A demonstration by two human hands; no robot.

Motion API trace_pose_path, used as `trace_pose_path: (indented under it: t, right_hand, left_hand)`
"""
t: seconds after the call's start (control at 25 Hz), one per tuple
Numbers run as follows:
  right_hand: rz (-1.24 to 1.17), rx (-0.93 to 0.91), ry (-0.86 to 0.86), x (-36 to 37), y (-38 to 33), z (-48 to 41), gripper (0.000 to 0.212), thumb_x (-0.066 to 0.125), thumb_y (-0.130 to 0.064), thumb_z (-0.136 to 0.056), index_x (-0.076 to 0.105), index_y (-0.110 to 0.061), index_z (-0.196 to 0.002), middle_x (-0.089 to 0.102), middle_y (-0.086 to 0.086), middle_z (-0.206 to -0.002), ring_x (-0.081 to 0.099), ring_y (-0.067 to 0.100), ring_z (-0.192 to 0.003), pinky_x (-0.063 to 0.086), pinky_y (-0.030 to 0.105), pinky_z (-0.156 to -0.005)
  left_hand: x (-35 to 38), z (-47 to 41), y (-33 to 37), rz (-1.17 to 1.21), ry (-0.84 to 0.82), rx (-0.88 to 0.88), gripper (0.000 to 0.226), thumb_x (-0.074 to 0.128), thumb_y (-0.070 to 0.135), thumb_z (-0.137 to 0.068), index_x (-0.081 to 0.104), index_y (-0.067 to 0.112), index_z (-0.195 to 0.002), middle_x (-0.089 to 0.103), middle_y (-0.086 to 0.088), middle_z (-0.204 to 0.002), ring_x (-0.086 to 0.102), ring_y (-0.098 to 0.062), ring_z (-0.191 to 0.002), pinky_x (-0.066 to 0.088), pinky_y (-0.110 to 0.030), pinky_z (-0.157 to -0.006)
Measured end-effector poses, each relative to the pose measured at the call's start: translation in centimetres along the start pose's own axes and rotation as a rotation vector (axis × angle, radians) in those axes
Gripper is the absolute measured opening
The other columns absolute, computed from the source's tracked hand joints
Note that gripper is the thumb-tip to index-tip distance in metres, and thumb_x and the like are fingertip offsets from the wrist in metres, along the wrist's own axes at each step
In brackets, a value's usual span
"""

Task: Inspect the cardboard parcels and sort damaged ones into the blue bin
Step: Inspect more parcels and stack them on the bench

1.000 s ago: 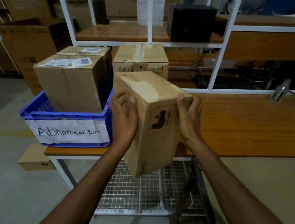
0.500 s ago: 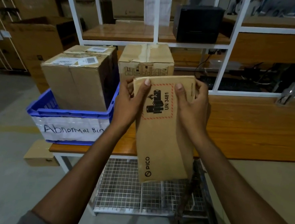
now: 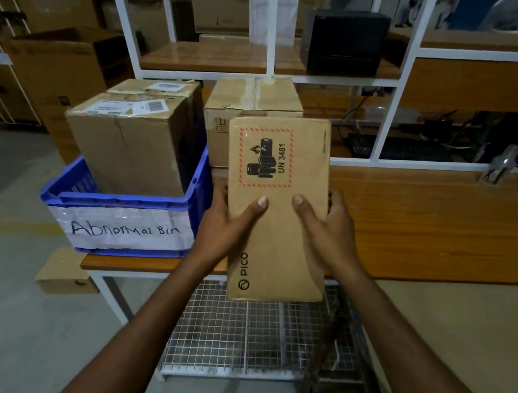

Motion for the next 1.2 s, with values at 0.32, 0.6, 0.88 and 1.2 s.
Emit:
trace_pose_path:
  t: [0.32,0.6,0.88,1.2]
  right_hand:
    - [0.100,0.130,-0.381,-1.5,2.5,1.5,0.104,0.092,-0.045,-0.073,0.027,-0.032,-0.152,0.057,-0.019,-0.127,0.060,0.010,-0.119,0.053,0.039,-0.098]
    - [0.016,0.061,-0.215,-3.0,-0.7,2.9,0.091,0.084,-0.069,-0.070,0.043,-0.036,-0.146,0.064,-0.019,-0.127,0.064,0.005,-0.115,0.055,0.035,-0.093]
    - [-0.140,0.197,-0.209,-3.9,-3.5,2.0,0.072,0.081,-0.044,-0.086,0.047,-0.025,-0.147,0.069,-0.009,-0.117,0.072,0.012,-0.096,0.057,0.033,-0.078]
    - [-0.160,0.056,-0.203,-4.2,-4.2,2.7,0.057,0.079,-0.044,-0.087,0.057,-0.032,-0.137,0.075,-0.009,-0.117,0.074,0.004,-0.098,0.061,0.030,-0.084]
  left_hand:
    - [-2.0,2.8,-3.5,-0.009,-0.425,-0.174,0.087,0.090,0.035,-0.082,0.034,0.042,-0.149,0.060,0.016,-0.141,0.066,0.000,-0.120,0.061,-0.024,-0.090]
    - [-3.5,4.1,0.1,0.026,-0.151,-0.044,0.073,0.080,0.065,-0.082,0.051,0.042,-0.145,0.071,0.019,-0.129,0.069,-0.006,-0.117,0.059,-0.033,-0.093]
    - [-4.4,2.9,4.7,0.042,-0.192,-0.068,0.085,0.084,0.058,-0.081,0.038,0.046,-0.152,0.064,0.012,-0.140,0.064,-0.012,-0.127,0.057,-0.046,-0.103]
    - [-4.5,2.3,5.6,-0.035,-0.053,0.072,0.064,0.072,0.076,-0.080,0.053,0.060,-0.139,0.068,0.005,-0.136,0.067,-0.013,-0.124,0.061,-0.049,-0.096]
Point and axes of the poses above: each hand's wrist, its own z-axis away from the middle knuckle, its own x-axis out of the palm, y = z × x, the point moved 2 cm from there along -z, towards the middle knuckle
